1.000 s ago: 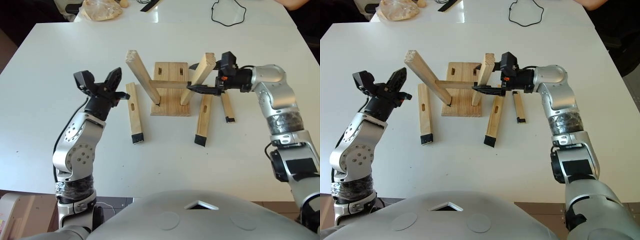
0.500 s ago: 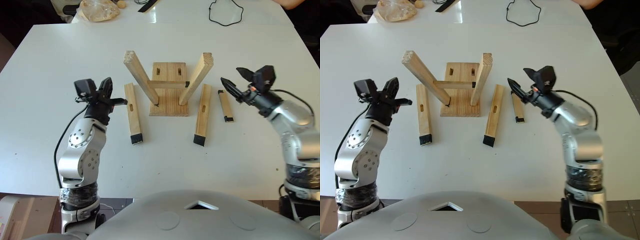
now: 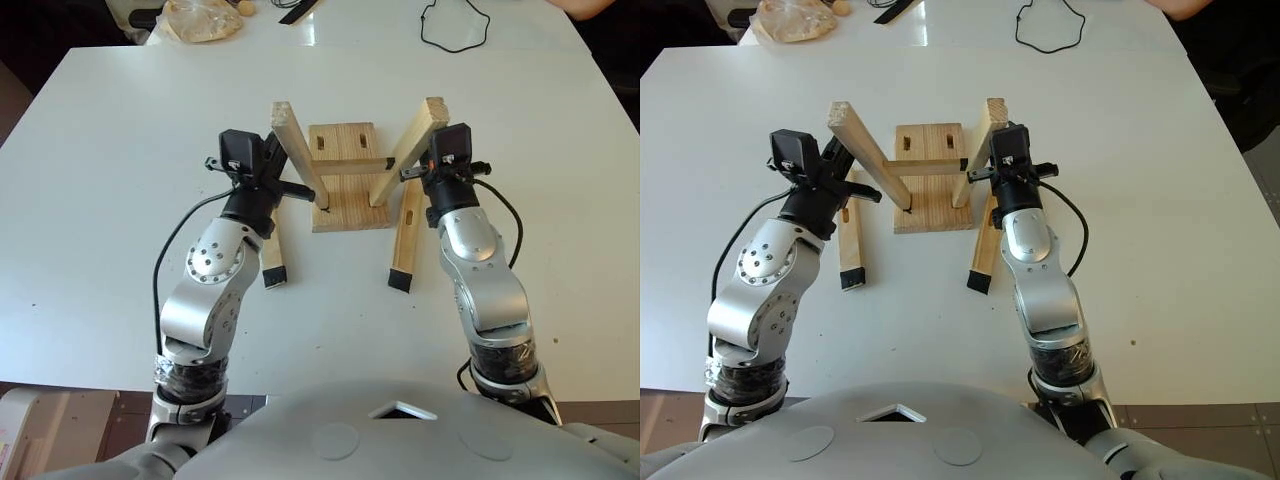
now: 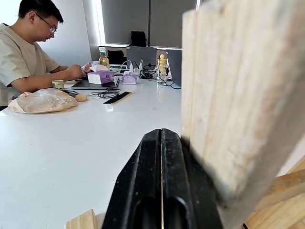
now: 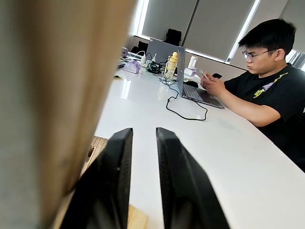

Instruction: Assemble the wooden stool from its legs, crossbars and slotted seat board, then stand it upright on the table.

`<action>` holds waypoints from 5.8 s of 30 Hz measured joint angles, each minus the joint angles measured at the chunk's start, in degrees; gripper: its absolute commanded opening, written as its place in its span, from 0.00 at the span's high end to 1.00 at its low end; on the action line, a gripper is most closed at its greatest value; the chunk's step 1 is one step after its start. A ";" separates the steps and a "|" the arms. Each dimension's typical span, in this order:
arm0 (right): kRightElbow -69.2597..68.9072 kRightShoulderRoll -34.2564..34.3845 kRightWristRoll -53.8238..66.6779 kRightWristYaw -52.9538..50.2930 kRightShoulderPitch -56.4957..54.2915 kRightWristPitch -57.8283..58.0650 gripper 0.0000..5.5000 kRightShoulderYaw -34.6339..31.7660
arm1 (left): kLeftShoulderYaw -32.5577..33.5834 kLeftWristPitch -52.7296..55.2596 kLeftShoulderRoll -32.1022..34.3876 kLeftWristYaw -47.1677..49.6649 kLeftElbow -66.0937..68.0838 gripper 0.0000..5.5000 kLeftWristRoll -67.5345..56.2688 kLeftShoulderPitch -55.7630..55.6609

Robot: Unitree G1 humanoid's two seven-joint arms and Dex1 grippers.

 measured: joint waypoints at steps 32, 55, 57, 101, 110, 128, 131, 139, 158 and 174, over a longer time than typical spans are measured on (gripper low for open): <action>-3.86 -4.49 3.65 11.30 -1.12 -5.02 1.00 -5.31 | 7.02 3.95 3.73 -9.32 -1.86 1.00 -2.48 -0.44; 4.18 -12.81 52.32 31.26 -27.44 13.89 1.00 -25.76 | 23.99 25.80 14.06 3.39 12.77 1.00 -64.18 -30.13; 4.30 -12.41 53.81 30.95 -28.09 13.48 1.00 -26.73 | 23.70 25.63 14.28 3.29 12.93 1.00 -64.69 -30.68; 44.24 -20.39 24.62 57.14 -20.07 -23.35 1.00 -0.53 | 4.94 5.35 22.86 -32.49 21.08 1.00 -20.83 -0.75; 42.54 -17.45 19.99 59.67 -16.86 -24.56 1.00 4.69 | 3.60 5.47 21.00 -33.98 19.79 1.00 -17.60 -0.22; 35.35 -14.61 20.56 53.15 -14.46 -20.38 1.00 0.18 | 10.41 5.21 19.01 -30.37 28.41 1.00 -10.03 -4.98; 45.34 -17.15 16.83 51.68 -20.23 -25.62 1.00 -1.28 | 13.76 7.24 21.47 -31.49 26.19 1.00 -10.96 -2.54; 77.69 -12.92 7.78 44.47 -35.63 -40.74 1.00 -0.45 | 16.41 13.38 26.51 -40.87 5.93 1.00 -21.28 9.59; 99.38 -10.65 -3.85 51.22 -48.20 -52.63 1.00 4.43 | -6.55 9.55 30.85 -43.16 5.39 1.00 -5.63 11.22; 103.63 -9.99 -8.02 47.11 -52.08 -52.46 1.00 4.52 | -13.88 6.02 26.84 -40.58 9.57 1.00 1.65 5.95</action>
